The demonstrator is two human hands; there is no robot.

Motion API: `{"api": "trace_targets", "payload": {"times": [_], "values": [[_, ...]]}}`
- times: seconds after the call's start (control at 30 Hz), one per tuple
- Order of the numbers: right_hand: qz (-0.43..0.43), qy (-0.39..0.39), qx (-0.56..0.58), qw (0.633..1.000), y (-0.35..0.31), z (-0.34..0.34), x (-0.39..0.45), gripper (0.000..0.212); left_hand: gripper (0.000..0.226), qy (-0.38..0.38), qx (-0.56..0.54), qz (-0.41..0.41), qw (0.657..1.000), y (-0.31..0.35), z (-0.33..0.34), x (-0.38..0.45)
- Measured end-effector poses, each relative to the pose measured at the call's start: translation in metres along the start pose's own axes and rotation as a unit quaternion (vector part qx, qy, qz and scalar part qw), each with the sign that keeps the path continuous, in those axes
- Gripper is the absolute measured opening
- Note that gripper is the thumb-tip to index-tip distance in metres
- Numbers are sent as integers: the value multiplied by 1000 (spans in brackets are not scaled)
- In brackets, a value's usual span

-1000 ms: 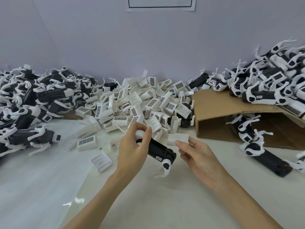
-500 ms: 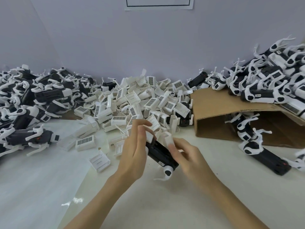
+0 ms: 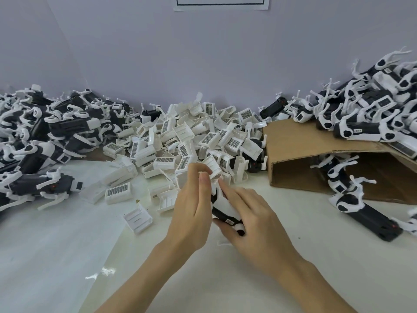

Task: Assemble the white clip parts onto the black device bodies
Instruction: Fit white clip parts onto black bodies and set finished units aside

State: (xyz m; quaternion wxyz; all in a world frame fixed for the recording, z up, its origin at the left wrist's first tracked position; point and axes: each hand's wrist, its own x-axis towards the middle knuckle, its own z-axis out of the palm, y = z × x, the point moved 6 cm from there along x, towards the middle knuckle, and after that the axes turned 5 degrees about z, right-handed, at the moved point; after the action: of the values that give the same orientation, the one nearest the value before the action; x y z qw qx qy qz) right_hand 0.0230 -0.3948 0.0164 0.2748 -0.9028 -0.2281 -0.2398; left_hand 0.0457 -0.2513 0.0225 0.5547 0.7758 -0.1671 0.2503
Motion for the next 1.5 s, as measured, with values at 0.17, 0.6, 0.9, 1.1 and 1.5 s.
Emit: {"api": "trace_targets", "payload": {"times": [0.17, 0.6, 0.9, 1.1, 1.5], "values": [[33, 15, -4, 999, 0, 1, -2, 71, 50, -54, 4, -2, 999, 2, 3, 1], [43, 132, 133, 981, 28, -27, 2, 55, 49, -173, 51, 150, 972, 12, 0, 11], [35, 137, 26, 990, 28, -36, 5, 39, 37, -118, 14, 113, 986, 5, 9, 4], [80, 14, 215, 973, 38, -33, 10, 41, 35, -131, 30, 174, 976, 14, 4, 8], [155, 1, 323, 934, 57, -32, 9, 10, 78, -175, 79, 150, 970, 3, 7, 7]]}}
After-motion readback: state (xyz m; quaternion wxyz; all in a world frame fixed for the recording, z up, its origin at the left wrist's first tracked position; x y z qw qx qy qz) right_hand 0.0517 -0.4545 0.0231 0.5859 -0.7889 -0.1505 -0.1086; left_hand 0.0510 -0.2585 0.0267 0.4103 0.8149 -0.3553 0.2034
